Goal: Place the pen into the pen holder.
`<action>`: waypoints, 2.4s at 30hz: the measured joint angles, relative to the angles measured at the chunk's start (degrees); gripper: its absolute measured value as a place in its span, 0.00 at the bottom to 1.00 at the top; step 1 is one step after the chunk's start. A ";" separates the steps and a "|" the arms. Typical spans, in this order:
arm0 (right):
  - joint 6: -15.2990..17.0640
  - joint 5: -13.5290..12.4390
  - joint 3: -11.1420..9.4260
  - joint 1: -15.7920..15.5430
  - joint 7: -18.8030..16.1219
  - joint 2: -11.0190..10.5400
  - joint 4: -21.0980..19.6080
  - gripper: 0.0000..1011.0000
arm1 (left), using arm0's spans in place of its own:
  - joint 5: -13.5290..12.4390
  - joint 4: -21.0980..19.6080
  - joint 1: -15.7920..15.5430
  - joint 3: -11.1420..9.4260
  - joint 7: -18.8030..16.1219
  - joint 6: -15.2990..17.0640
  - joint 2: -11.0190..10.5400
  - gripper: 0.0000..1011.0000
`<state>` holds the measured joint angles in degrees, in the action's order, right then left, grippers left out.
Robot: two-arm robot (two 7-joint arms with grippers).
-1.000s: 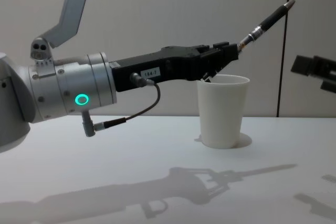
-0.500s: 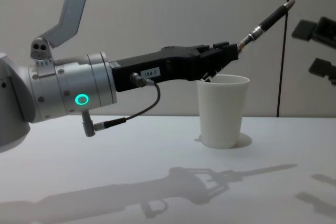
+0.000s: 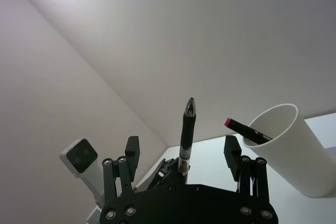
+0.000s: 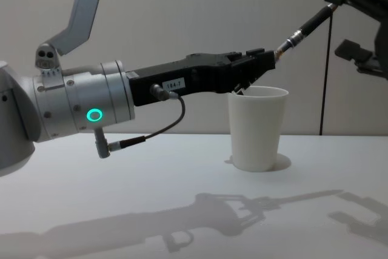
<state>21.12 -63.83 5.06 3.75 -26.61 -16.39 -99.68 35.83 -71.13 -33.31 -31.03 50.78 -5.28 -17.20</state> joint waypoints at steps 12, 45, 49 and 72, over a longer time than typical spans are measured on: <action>0.04 -1.29 1.64 2.38 1.65 1.55 1.13 0.99 | 0.00 0.00 0.00 0.00 0.00 0.00 0.00 0.17; -3.42 0.83 4.42 3.78 6.74 2.69 1.01 0.87 | 0.00 0.00 0.00 0.00 0.00 0.00 0.00 0.17; -3.50 0.94 4.55 3.80 6.90 2.72 0.98 0.78 | 0.00 0.00 0.00 0.00 0.00 0.00 0.00 0.17; -3.79 1.16 4.81 3.90 7.35 2.74 0.90 0.13 | 0.00 0.00 0.00 0.00 0.00 0.00 0.00 0.17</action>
<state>17.33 -62.68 9.88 7.65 -19.26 -13.65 -98.78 35.84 -71.13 -33.31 -31.03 50.79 -5.28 -17.20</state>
